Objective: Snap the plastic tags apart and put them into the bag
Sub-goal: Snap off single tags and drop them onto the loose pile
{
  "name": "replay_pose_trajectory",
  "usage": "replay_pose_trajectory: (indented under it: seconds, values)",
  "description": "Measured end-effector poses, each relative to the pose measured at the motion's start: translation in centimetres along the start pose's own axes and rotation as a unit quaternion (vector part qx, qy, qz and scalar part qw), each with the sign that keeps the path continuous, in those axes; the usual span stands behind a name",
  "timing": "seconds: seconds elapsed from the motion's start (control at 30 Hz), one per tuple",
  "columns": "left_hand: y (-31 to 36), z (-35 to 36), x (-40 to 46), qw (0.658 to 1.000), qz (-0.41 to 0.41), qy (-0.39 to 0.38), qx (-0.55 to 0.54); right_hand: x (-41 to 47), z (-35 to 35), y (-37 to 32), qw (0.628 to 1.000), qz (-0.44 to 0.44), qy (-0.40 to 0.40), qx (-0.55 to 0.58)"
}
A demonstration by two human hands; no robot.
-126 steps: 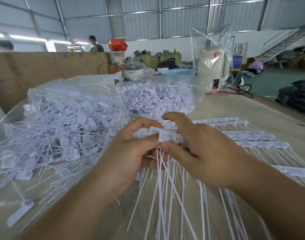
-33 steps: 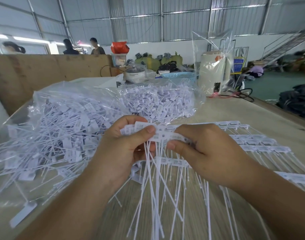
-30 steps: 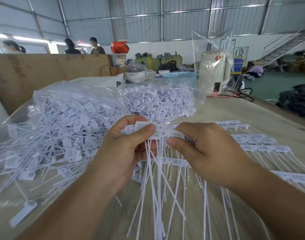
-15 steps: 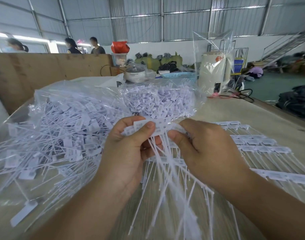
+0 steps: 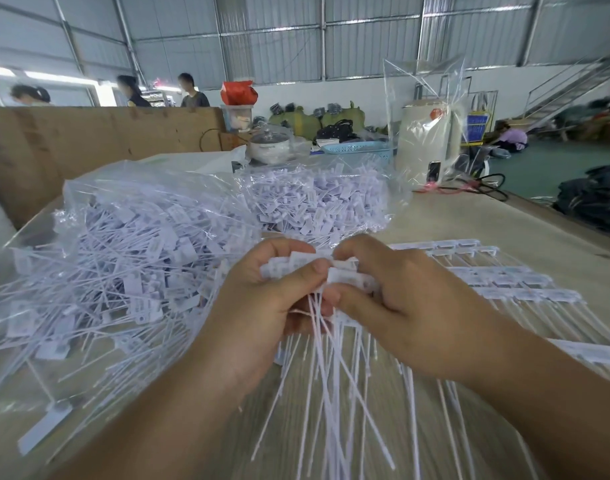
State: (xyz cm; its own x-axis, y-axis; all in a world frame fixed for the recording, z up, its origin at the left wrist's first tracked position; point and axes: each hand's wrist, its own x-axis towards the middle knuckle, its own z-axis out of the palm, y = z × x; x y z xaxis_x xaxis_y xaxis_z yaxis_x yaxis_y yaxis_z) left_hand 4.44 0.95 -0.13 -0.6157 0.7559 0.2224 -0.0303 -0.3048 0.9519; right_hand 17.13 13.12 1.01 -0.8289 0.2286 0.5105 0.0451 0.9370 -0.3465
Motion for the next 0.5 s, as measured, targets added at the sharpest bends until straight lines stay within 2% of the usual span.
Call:
replay_pose_trajectory:
  seconds: [0.27,0.5]
  values:
    - [-0.02,-0.35,0.00,0.999,-0.001,-0.042,0.033,-0.07,0.28,0.34,0.999,-0.020,-0.025,0.010]
    - [0.04,-0.86,0.59,0.999,0.026,-0.003,0.025,0.06,-0.32,0.06,0.999,-0.008,-0.041,0.008]
